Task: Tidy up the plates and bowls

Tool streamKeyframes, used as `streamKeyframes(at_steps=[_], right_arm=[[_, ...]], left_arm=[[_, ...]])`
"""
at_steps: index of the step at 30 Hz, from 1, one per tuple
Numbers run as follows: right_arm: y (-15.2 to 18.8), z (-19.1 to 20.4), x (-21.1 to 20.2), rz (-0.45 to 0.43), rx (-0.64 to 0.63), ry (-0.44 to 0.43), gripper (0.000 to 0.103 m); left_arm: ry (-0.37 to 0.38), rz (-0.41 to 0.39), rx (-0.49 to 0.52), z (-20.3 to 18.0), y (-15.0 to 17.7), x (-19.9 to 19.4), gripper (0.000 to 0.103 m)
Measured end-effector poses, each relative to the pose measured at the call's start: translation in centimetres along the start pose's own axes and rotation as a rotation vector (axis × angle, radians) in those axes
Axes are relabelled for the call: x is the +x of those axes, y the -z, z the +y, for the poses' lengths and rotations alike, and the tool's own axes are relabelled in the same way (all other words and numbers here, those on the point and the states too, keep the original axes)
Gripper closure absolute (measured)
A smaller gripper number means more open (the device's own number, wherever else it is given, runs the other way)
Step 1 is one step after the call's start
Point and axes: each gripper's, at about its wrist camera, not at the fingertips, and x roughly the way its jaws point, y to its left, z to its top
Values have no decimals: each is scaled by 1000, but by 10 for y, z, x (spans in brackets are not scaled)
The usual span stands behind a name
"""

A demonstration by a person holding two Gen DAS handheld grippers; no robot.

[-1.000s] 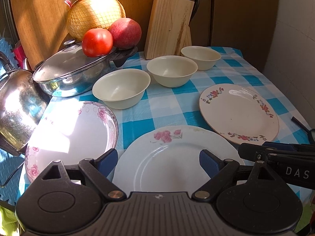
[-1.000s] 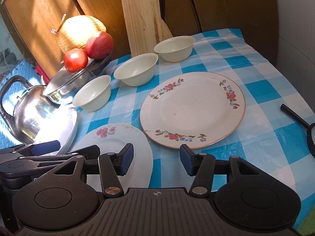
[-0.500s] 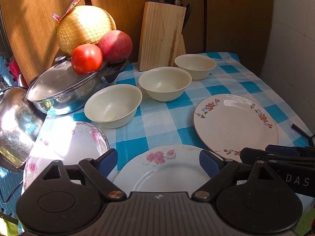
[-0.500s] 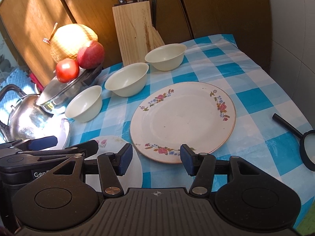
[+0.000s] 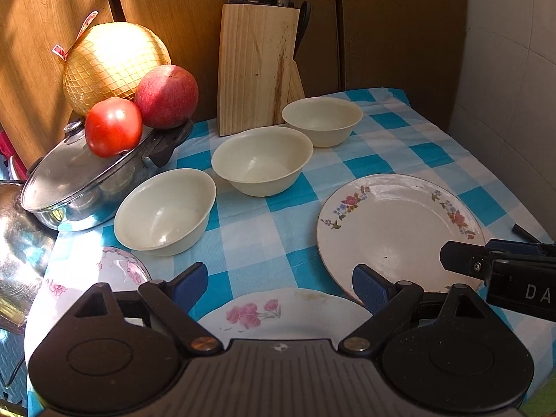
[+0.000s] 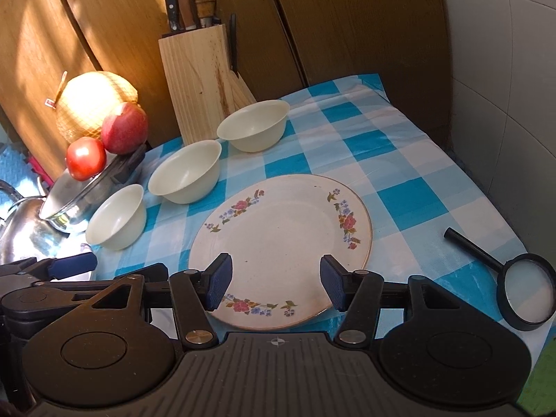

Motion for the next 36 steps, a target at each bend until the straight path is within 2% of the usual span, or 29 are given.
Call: streamKeyframes(at_steps=[17,23,36], right_arm=[[-15,-36,10,-8,25,96,37],[-17,-49,18,9,44,131,37],[-16,-52,36,71,51,128,36]], left_arm=[[-8,21,61,-24,-15,32,18],[23,45,63,-30,-18,42,18],[57,88,91,-42,-18,61,18]])
